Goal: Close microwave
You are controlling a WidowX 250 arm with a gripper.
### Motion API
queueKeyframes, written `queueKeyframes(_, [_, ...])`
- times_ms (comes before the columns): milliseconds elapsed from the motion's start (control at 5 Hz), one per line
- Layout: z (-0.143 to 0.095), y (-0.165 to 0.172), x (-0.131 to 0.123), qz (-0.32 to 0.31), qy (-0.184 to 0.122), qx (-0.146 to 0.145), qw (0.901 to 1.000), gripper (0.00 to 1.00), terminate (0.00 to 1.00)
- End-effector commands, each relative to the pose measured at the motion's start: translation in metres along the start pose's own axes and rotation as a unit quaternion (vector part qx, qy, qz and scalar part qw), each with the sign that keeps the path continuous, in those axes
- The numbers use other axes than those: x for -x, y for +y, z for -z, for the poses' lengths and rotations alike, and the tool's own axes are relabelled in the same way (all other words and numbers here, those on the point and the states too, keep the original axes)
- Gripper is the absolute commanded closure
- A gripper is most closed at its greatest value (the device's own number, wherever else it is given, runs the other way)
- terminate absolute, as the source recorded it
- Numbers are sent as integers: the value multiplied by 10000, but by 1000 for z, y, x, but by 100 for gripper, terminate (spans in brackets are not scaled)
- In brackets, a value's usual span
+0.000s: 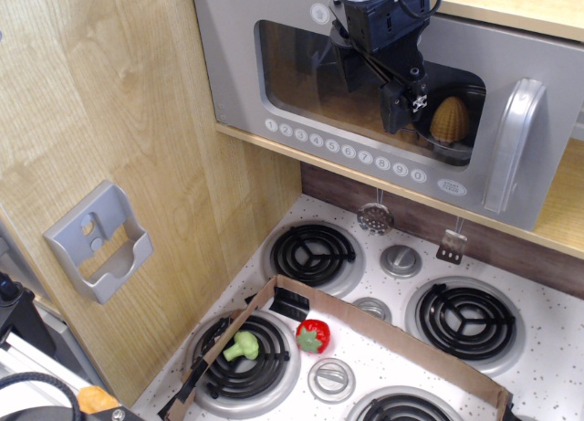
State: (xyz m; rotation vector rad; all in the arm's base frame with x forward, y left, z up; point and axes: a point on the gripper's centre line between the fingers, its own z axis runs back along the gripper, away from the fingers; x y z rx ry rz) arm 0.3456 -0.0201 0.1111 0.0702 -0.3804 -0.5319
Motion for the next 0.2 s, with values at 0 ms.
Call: queueKeyframes(0, [-22,3,-22,126,-336,-205,9991,0,100])
